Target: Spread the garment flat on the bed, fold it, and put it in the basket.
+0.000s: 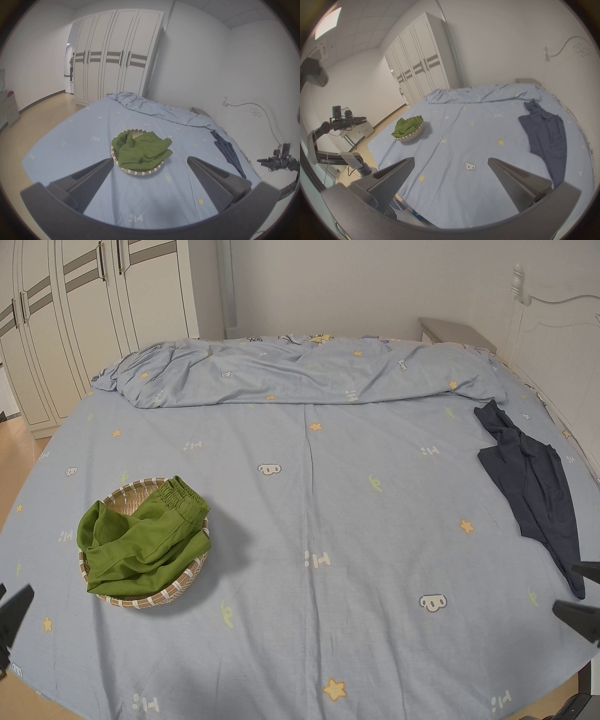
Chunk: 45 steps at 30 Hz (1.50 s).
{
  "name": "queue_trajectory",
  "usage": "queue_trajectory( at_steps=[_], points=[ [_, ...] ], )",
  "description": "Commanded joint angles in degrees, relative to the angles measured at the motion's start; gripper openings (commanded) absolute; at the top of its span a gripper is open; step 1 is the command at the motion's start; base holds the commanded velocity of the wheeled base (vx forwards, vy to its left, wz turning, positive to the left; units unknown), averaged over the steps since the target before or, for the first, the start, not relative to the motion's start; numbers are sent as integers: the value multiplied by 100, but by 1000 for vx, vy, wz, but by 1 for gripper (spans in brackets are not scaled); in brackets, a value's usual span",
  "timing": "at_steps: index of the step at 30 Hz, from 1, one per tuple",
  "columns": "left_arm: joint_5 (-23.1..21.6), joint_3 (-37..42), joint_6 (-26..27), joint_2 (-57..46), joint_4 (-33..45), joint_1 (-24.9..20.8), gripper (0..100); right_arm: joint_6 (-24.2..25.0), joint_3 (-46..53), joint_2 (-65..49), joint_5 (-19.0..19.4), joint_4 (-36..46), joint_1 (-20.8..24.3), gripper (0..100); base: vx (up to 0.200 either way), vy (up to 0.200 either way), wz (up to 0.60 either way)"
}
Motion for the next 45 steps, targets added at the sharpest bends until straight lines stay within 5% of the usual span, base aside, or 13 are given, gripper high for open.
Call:
queue_trajectory(
  at_steps=[1,10,11,12,13,18,23,28,30,36,39,45],
  points=[
    [3,1191,69,-2302,340,-660,100,-115,830,-2475,-86,619,-173,100,0,0,0],
    [363,2052,447,-3049,296,-836,100,87,1260,-2484,-288,601,-182,100,0,0,0],
    [838,2430,886,-3084,208,-853,100,52,1568,-2484,-772,601,-182,100,0,0,0],
    [838,2430,886,-3084,208,-853,100,52,1568,-2484,-772,601,-182,100,0,0,0],
    [1409,2588,1159,-3084,-29,-845,100,-1,1999,-2484,-1387,513,-182,100,0,0,0],
    [1541,3028,1379,-3084,-996,-853,100,-194,2675,-2475,-2591,-32,-182,100,0,0,0],
    [1462,3335,1159,-3084,-1330,-853,100,-476,2710,-2467,-3180,-111,-288,100,0,0,0],
    [1418,3388,1150,-3084,-1541,-845,100,-555,2710,-2467,-3576,-111,-1052,100,0,0,0],
    [1427,3388,1106,-3084,-1541,-845,100,-836,2702,-2783,-3479,-120,-1588,100,0,0,0],
    [1418,3388,1124,-3084,-1541,-845,100,-414,3062,-3117,-3224,-849,-1509,100,0,0,0],
    [1418,3397,1132,-3084,-1541,-845,100,210,3167,-3117,-2090,-1016,-1509,100,0,0,0],
    [1418,3397,1132,-3084,-1541,-845,100,-194,3238,-3126,-1510,-981,-1509,100,0,0,0]
  ],
)
